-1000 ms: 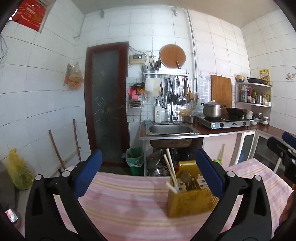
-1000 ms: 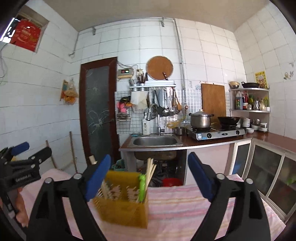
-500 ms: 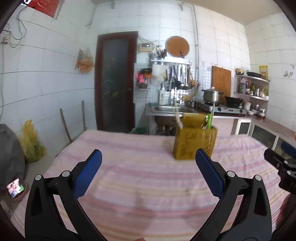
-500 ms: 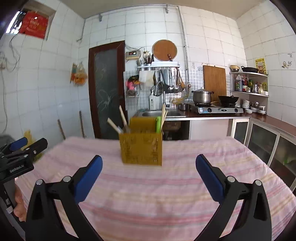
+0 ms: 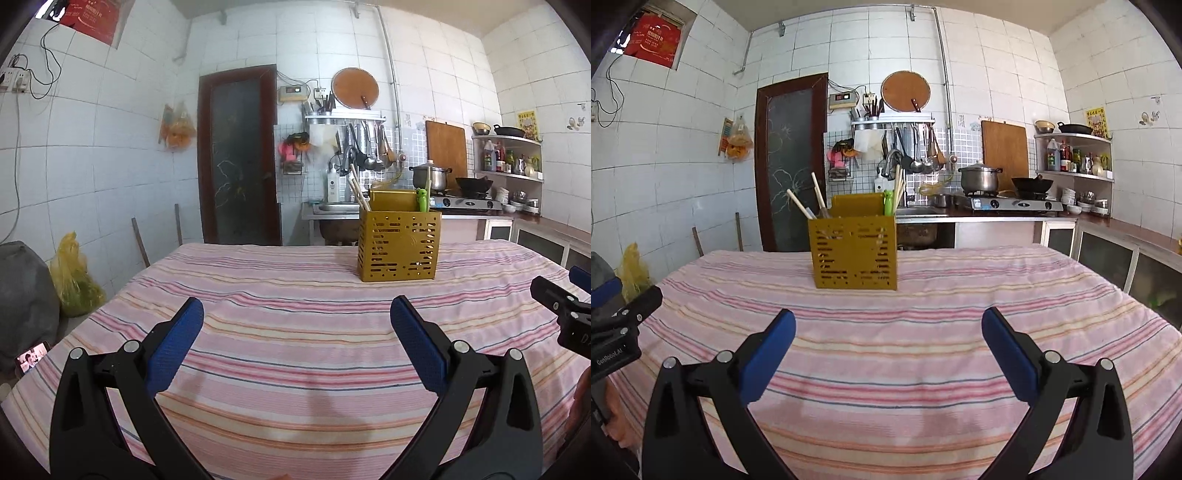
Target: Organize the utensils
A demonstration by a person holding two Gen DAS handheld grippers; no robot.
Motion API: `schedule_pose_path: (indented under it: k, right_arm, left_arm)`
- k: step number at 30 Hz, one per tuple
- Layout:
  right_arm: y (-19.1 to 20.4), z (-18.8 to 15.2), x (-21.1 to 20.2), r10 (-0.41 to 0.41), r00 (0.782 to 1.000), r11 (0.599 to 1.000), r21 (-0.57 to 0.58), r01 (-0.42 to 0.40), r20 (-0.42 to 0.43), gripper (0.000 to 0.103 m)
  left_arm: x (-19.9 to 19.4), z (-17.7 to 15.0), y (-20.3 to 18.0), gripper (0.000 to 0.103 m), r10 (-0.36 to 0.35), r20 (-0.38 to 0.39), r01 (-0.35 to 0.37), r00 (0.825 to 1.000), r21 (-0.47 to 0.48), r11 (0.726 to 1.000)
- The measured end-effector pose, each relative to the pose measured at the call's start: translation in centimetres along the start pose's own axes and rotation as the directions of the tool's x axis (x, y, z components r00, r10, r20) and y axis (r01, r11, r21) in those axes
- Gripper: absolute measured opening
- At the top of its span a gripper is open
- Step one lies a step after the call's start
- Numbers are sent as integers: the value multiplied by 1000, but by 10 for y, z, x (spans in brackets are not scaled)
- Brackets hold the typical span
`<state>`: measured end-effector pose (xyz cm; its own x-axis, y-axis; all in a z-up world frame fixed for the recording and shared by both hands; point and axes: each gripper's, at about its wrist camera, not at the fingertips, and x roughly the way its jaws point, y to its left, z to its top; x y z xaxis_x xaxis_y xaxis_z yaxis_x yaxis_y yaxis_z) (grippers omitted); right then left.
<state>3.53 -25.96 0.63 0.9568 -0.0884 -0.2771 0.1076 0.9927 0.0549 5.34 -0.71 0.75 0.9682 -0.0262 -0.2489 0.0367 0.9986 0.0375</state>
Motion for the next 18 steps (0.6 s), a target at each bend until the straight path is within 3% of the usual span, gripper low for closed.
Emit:
schedule_pose_path:
  k: [6, 13, 18]
  right_arm:
    - [1, -4, -4, -26, 1000, 1000, -7, 26, 9, 99]
    - [2, -5, -7, -33, 999, 999, -2, 33, 19, 99]
    - [2, -5, -8, -34, 999, 999, -2, 34, 20, 99]
  left_arm:
    - [-1, 0, 8, 98, -5, 13, 5, 1000, -43, 999]
    - [-9, 0, 2, 98, -5, 56, 6, 998, -14, 1000]
    - [-8, 0, 1, 98, -1, 43, 2, 999, -11, 1000]
